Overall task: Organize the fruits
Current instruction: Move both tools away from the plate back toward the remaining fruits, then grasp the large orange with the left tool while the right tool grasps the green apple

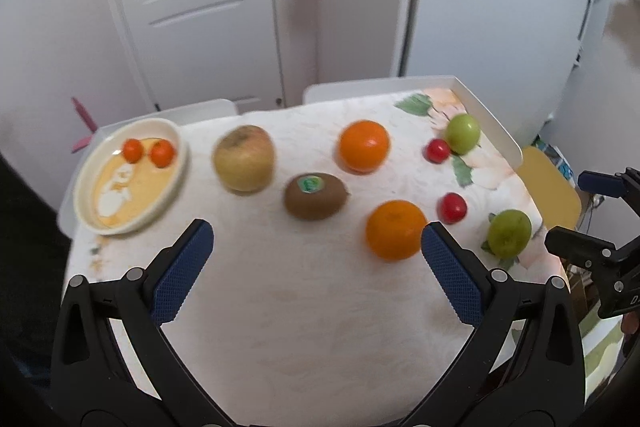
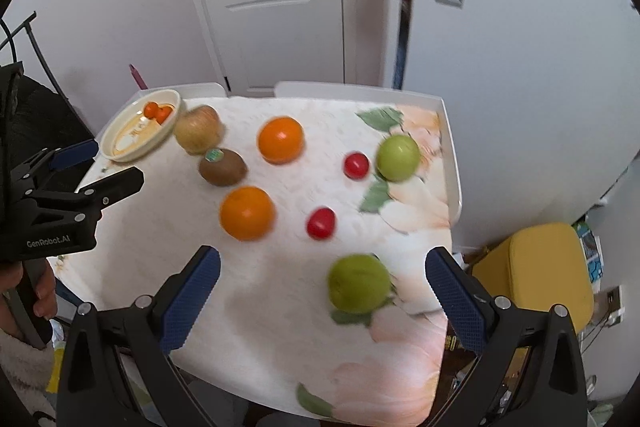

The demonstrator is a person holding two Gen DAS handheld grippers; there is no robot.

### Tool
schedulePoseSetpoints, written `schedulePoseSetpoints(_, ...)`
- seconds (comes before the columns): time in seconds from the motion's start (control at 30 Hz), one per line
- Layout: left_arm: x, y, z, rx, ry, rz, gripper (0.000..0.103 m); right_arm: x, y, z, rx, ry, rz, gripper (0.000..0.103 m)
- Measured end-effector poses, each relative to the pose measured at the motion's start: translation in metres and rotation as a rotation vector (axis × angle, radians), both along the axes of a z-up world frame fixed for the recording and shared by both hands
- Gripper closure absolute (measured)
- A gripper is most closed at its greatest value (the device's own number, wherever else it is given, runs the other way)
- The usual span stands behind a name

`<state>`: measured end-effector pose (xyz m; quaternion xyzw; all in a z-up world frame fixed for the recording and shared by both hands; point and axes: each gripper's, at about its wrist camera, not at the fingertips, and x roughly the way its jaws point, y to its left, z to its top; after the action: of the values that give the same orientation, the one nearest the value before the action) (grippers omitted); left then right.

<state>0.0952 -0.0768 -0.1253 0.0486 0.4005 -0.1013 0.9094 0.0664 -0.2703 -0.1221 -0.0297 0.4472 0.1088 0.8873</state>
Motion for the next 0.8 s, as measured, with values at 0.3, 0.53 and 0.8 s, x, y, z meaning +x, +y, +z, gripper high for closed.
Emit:
schedulePoseSetpoints(0.3, 0.021, -0.042, -0.047, -0.024, 0.043, -0.08, 0.0, 0.005, -0.028, -0.044, 0.014, 0.041, -0.017, 0.001)
schedulePoseSetpoints(0.53, 0.035, -0.052, -0.073, -0.052, 0.085, -0.078, 0.005, 0.009, -0.033, -0.064, 0.035, 0.065, -0.022, 0.001)
schedulePoseSetpoints(0.8, 0.042, -0.061, -0.089, -0.071, 0.145, -0.114, 0.036, 0.009, -0.035, -0.078, 0.058, 0.089, -0.027, 0.001)
